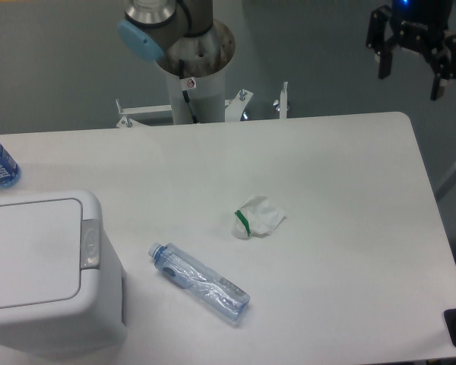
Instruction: Open the trash can
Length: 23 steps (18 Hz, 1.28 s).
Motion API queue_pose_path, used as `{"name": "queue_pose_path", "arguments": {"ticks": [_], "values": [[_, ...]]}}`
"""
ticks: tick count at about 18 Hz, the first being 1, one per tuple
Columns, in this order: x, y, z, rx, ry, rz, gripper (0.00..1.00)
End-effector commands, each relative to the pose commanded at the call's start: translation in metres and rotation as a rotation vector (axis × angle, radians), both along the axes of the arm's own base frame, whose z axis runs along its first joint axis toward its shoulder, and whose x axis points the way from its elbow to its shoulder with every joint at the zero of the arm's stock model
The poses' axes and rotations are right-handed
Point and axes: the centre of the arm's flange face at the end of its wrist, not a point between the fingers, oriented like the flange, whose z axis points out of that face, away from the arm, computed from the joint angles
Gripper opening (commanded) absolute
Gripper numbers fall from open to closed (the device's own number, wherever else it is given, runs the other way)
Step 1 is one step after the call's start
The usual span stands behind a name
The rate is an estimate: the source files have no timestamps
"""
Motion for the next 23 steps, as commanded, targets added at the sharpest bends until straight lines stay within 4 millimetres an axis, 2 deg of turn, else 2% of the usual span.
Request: {"name": "queue_pose_path", "arguments": {"ticks": [7, 9, 12, 15, 19, 23], "values": [[0.000, 0.002, -0.001, 0.001, -0.006, 0.001, 1.00], [0.004, 0.010, -0.003, 0.015, -0.021, 0.032, 1.00], [0.018, 0.041, 0.000, 0.075, -0.027, 0.141, 1.00], [0.032, 0.077, -0.007, 0.143, -0.064, 0.270, 1.00], [0.055, 0.113, -0.011, 0.205, -0.130, 0.400, 1.00], [0.090, 0.155, -0.020, 0.247, -0.231, 0.542, 1.00]]}}
